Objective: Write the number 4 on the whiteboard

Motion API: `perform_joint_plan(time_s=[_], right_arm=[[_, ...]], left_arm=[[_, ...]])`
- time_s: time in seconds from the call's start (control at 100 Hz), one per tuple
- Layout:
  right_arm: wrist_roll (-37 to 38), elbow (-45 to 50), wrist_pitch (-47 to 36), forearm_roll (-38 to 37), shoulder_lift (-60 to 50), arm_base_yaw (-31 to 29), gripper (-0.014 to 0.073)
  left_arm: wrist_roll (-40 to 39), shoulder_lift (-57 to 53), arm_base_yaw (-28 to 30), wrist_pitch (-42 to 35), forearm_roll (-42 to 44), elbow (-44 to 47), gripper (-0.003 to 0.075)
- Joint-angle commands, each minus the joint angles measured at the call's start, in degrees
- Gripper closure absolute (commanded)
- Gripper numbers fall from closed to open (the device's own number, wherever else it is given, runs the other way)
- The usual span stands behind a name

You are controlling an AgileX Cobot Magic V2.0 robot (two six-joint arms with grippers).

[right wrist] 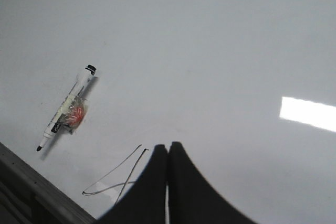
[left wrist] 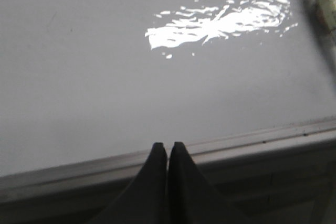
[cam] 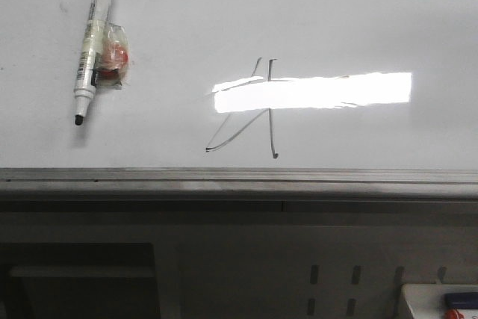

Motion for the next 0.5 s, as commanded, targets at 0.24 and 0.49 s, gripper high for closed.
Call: perform_joint_plan(time_s=[0.24,0.49], right_arm=[[-0.07,-1.42,-4.02,-0.44,-0.02,-0.31,0.0658],[-0.07,-1.42,-4.02,-0.44,-0.02,-0.31,0.0658]], left_arm=[[-0.68,-1.5,0.19,-0.48,0.01,1.98,0.0741],[-0.68,-1.5,0.19,-0.62,-0.58,1.98,0.0741]])
